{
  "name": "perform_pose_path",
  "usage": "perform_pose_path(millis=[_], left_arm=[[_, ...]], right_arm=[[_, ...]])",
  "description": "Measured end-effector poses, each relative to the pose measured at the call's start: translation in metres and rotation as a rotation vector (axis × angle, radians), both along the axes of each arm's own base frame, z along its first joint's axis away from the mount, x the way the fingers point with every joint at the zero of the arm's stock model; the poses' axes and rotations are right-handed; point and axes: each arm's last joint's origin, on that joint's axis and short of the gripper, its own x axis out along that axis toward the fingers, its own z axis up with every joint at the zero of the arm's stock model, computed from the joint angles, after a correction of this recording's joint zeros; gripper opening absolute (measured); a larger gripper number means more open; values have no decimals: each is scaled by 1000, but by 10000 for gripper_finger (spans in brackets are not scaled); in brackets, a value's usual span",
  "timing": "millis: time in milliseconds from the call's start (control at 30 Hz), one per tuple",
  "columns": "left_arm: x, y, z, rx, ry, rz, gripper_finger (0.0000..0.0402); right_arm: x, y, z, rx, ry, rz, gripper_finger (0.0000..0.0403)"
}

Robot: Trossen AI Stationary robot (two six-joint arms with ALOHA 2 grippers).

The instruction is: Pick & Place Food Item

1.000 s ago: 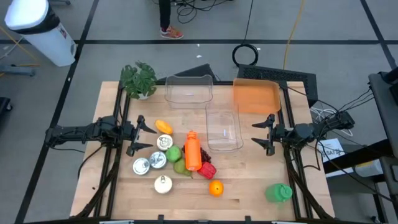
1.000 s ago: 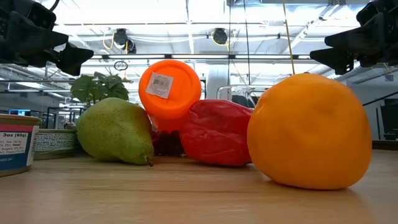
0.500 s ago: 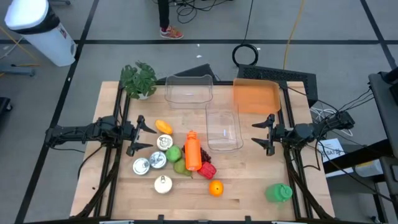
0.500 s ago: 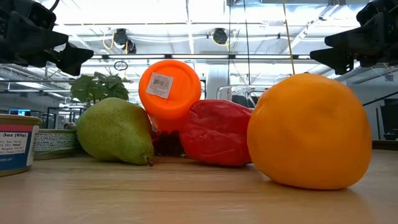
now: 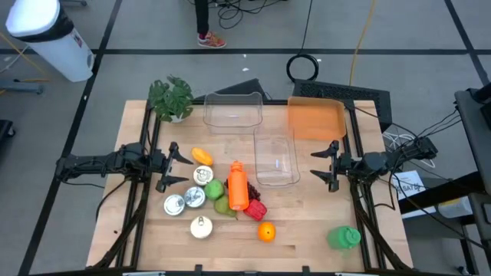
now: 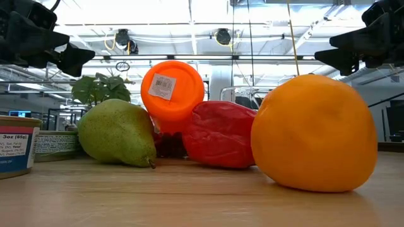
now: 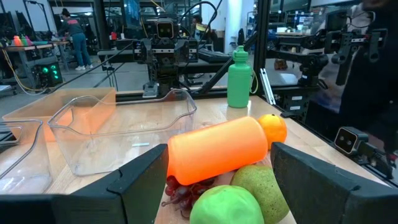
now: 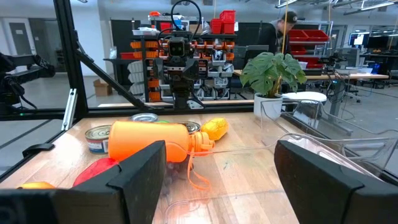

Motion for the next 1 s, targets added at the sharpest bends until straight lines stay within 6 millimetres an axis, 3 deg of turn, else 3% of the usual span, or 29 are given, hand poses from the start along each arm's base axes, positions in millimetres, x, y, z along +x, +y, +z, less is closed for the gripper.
perform_pose_path(millis=[833, 1000], left_arm=[[0, 0, 0, 0, 0, 0, 292], [0, 0, 0, 0, 0, 0, 292]], right_arm=[[0, 0, 0, 2, 0, 1, 281], [0, 0, 1, 182, -29, 12, 281]])
